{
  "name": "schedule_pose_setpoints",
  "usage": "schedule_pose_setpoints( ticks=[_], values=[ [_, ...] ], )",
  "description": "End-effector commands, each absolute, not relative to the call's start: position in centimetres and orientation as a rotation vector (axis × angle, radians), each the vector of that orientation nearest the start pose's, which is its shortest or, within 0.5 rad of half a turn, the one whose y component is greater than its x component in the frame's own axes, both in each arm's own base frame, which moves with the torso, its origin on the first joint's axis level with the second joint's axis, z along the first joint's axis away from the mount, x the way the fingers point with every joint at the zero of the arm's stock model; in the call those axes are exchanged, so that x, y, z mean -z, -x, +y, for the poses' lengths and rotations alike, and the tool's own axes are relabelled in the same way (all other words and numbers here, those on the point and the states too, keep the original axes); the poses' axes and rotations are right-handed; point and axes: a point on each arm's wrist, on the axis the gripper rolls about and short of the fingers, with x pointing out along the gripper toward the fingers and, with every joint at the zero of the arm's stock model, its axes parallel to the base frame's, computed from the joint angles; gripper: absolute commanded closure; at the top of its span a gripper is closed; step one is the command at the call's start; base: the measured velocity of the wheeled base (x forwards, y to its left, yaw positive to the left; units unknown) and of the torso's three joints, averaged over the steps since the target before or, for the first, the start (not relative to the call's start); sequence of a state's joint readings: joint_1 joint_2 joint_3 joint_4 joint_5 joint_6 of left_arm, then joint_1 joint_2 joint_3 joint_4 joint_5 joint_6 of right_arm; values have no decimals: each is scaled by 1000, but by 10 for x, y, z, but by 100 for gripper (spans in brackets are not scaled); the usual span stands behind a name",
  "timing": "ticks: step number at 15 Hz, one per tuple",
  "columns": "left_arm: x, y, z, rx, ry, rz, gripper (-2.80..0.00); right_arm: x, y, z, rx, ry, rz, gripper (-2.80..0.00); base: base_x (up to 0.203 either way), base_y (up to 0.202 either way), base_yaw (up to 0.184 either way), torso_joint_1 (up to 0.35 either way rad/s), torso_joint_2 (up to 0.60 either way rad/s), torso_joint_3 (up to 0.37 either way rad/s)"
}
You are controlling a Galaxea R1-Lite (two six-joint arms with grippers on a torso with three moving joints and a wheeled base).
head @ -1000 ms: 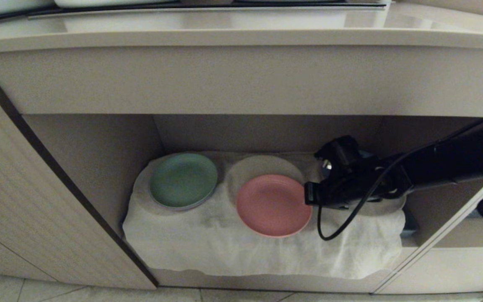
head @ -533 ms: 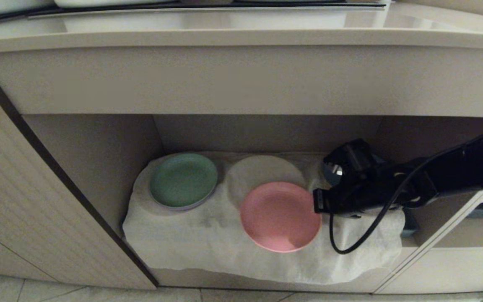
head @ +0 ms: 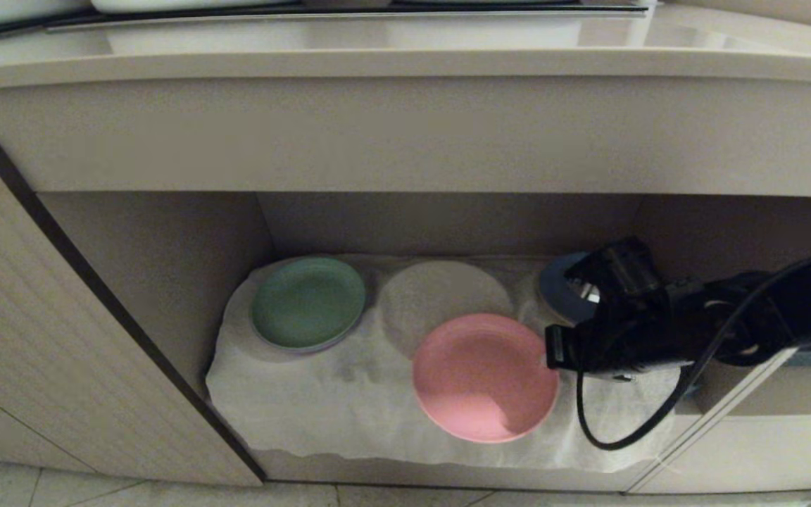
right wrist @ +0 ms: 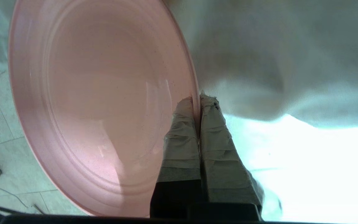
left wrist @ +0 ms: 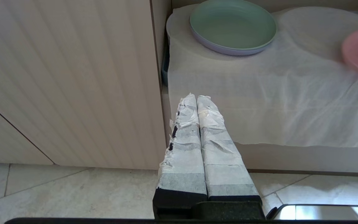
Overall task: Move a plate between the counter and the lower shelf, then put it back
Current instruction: Pick up the plate in the cupboard, then put the plate
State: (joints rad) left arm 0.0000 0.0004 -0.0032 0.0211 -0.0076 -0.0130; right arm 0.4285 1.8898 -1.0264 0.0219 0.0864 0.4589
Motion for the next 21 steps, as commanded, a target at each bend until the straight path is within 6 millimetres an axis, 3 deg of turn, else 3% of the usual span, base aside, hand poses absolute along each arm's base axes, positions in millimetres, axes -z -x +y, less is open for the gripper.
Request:
schedule_pose_setpoints(
  ticks=[1,12,21],
  values=[
    [-74,23,0,8,14,18,0,-129,-287,133,-272,-273,958,0,0,0,0,0,0,0],
    [-74,23,0,8,14,18,0,-141,-229,107,-272,-277,957,0,0,0,0,0,0,0],
    [-74,23,0,8,14,18,0,-137,-174,74,-208,-344,960,0,0,0,0,0,0,0]
  ],
)
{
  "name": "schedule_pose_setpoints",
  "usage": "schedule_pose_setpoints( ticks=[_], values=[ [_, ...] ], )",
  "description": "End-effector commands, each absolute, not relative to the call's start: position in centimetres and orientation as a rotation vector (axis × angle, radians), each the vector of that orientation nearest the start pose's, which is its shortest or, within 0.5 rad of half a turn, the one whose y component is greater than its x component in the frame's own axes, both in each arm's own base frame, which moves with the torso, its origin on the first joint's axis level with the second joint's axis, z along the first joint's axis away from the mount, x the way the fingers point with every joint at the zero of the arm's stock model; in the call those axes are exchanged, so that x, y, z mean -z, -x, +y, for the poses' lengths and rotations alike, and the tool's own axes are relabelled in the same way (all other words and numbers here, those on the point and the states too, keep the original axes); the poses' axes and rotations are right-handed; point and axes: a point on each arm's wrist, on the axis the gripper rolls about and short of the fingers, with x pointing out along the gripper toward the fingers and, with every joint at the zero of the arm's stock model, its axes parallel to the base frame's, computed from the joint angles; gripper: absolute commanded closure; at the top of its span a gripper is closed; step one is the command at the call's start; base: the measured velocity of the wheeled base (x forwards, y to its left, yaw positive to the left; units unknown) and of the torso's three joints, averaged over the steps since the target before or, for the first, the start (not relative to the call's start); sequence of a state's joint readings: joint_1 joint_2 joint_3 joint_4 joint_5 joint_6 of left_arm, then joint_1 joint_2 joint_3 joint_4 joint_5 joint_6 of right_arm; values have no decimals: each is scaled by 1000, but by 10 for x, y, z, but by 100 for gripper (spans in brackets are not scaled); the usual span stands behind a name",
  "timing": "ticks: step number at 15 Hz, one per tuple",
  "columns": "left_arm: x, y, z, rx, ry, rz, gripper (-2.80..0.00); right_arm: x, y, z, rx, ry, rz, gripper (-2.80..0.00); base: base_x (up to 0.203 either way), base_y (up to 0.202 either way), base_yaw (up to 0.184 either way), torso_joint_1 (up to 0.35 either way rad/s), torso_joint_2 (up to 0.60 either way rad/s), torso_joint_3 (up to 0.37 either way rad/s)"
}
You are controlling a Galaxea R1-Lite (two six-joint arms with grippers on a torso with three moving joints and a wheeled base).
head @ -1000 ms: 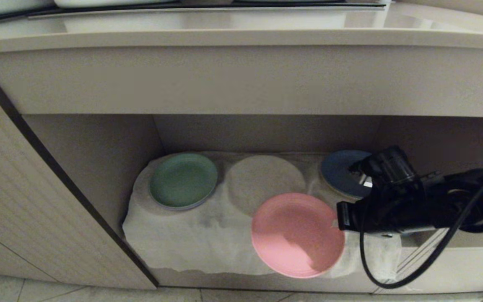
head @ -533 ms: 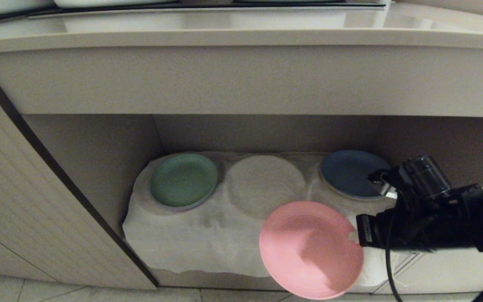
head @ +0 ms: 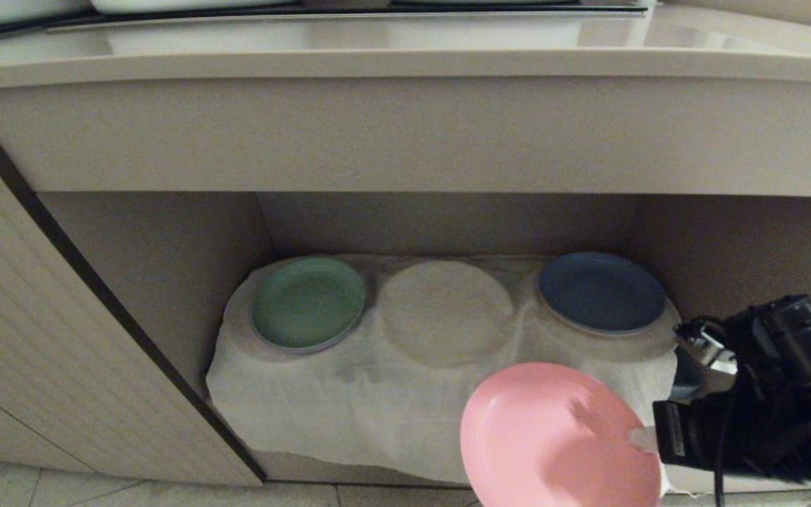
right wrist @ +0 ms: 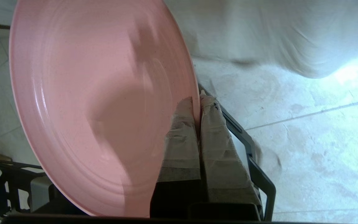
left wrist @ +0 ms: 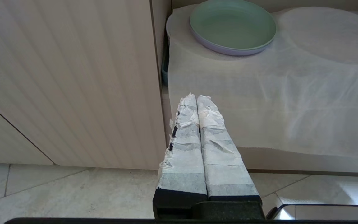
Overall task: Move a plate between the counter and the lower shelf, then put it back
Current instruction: Put the plate
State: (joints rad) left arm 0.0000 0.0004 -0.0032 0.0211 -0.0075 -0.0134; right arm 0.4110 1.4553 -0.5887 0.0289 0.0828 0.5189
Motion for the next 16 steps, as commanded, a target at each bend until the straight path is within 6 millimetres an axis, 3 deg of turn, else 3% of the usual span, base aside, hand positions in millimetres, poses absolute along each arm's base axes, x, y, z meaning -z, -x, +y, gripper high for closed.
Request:
schedule_pose_setpoints(
  ticks=[1,5,16],
  values=[
    [-74,23,0,8,14,18,0,-138,-171,69,-188,-356,951,0,0,0,0,0,0,0],
    [-74,23,0,8,14,18,0,-138,-153,50,-129,-386,935,0,0,0,0,0,0,0],
    [-74,23,0,8,14,18,0,-133,-99,33,-119,-377,955,0,0,0,0,0,0,0]
  ],
)
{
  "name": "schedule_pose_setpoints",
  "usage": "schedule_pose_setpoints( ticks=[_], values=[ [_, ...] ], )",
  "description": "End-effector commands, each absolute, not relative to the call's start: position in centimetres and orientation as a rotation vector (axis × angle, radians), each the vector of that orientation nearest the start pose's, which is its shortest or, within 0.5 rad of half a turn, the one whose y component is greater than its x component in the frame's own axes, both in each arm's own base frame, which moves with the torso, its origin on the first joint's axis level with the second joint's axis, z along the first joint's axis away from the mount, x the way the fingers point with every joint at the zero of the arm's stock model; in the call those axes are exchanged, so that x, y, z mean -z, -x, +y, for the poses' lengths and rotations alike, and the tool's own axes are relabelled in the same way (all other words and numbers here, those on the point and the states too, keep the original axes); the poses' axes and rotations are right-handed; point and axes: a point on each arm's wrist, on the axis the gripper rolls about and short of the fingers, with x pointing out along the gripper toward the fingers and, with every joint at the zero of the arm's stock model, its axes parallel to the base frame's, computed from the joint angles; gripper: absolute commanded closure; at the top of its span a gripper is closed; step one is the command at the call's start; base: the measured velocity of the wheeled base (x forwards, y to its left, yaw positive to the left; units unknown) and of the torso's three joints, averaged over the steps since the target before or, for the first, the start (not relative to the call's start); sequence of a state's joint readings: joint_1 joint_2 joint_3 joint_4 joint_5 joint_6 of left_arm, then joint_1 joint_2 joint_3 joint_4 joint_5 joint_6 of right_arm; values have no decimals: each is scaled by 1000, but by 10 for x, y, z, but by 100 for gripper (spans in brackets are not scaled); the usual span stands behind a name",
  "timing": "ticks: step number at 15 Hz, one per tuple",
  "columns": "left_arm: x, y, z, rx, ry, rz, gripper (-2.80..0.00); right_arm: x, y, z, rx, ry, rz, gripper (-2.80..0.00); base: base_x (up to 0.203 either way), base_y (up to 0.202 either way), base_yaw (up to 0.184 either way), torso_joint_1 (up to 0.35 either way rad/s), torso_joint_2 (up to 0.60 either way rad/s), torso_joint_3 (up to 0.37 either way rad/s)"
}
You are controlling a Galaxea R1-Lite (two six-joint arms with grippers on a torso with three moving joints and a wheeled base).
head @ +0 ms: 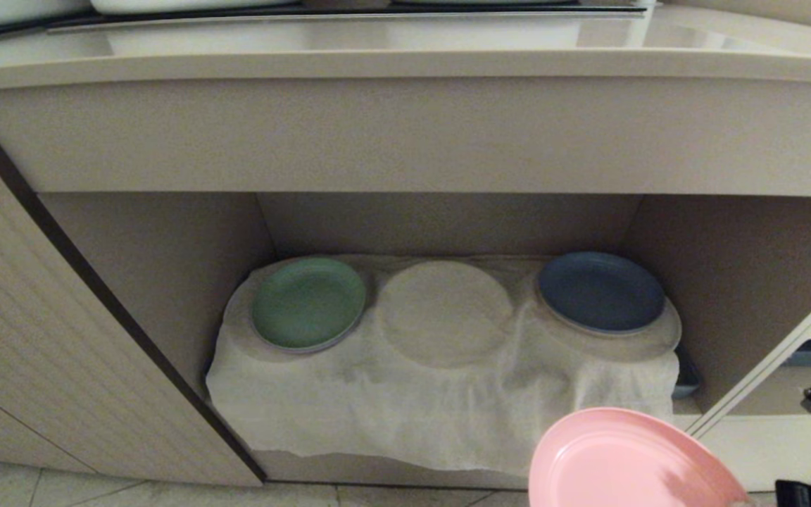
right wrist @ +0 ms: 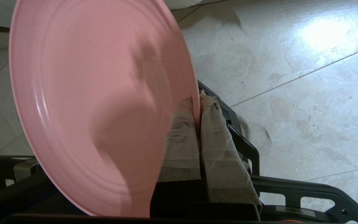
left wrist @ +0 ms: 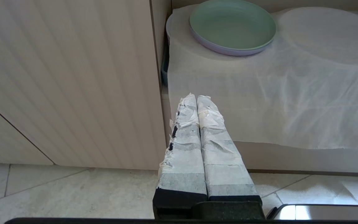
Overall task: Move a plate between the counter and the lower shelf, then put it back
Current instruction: Put the plate
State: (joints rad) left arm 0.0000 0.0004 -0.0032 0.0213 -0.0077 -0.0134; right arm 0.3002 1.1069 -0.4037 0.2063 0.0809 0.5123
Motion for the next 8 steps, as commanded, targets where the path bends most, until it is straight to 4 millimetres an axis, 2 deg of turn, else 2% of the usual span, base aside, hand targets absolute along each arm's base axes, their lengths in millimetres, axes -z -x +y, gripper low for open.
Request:
schedule_pose_setpoints(
  ticks=[1,8],
  values=[
    [-74,23,0,8,14,18,0,-131,-95,31,-120,-377,953,0,0,0,0,0,0,0],
    [-74,23,0,8,14,18,0,-119,-67,22,-74,-366,952,0,0,0,0,0,0,0]
  ],
)
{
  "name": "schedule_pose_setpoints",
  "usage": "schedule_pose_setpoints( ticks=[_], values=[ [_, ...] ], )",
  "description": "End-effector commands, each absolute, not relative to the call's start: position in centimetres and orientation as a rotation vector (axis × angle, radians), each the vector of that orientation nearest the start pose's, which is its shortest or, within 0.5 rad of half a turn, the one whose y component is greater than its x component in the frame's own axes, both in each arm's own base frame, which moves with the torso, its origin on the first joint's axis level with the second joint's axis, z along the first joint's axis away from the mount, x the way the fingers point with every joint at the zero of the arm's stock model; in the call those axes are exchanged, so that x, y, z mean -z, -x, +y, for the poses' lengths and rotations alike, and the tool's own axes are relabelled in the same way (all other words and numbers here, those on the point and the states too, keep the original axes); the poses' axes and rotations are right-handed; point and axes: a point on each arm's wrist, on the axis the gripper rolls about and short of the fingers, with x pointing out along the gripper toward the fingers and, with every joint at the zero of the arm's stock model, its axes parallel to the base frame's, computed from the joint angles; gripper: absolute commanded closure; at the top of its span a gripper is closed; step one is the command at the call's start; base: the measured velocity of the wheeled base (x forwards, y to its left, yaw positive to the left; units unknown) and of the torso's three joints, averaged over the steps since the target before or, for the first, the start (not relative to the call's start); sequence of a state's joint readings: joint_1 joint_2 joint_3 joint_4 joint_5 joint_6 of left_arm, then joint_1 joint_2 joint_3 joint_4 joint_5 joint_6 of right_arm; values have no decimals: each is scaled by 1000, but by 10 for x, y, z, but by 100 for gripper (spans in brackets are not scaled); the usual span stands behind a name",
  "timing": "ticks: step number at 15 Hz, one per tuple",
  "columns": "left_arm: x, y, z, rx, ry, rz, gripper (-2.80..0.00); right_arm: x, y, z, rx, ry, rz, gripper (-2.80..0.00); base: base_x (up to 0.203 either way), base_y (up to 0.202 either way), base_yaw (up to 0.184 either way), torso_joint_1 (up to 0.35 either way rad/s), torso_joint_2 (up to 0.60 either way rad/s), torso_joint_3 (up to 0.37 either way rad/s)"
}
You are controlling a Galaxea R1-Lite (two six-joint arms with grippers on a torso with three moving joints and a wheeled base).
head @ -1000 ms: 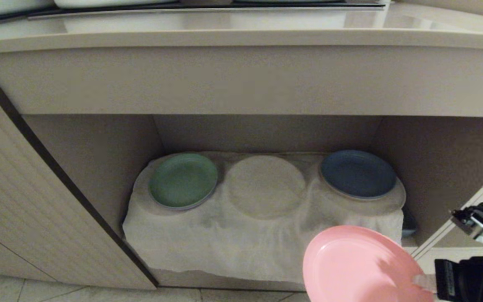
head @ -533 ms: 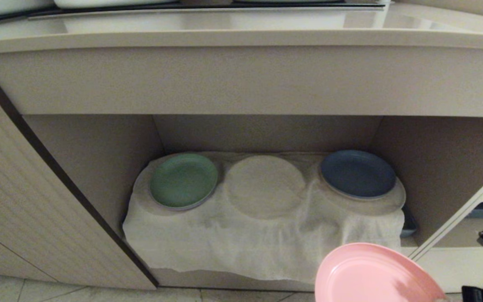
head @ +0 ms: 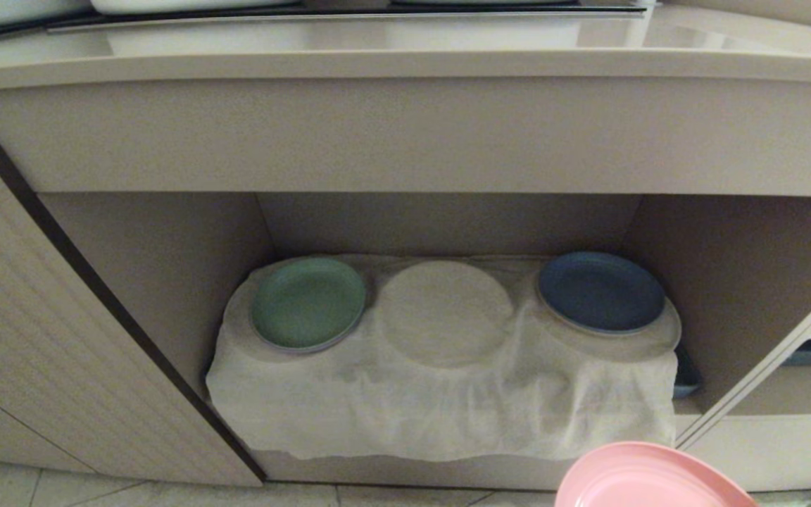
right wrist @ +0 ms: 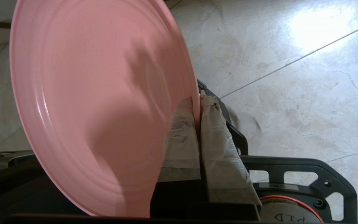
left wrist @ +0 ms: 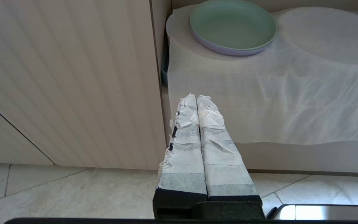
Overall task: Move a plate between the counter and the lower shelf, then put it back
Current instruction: Put the plate
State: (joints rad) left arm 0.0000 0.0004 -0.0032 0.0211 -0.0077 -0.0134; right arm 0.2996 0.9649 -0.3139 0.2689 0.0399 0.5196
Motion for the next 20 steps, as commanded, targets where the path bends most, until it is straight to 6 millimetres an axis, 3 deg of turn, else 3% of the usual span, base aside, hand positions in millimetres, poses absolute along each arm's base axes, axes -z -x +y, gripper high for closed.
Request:
schedule_pose_setpoints(
  ticks=[1,6,20],
  values=[
    [-74,23,0,8,14,18,0,-118,-64,21,-66,-384,949,0,0,0,0,0,0,0],
    [-74,23,0,8,14,18,0,-117,-53,17,-39,-407,967,0,0,0,0,0,0,0],
    [-74,23,0,8,14,18,0,-120,-52,17,-55,-423,932,0,0,0,0,0,0,0]
  ],
)
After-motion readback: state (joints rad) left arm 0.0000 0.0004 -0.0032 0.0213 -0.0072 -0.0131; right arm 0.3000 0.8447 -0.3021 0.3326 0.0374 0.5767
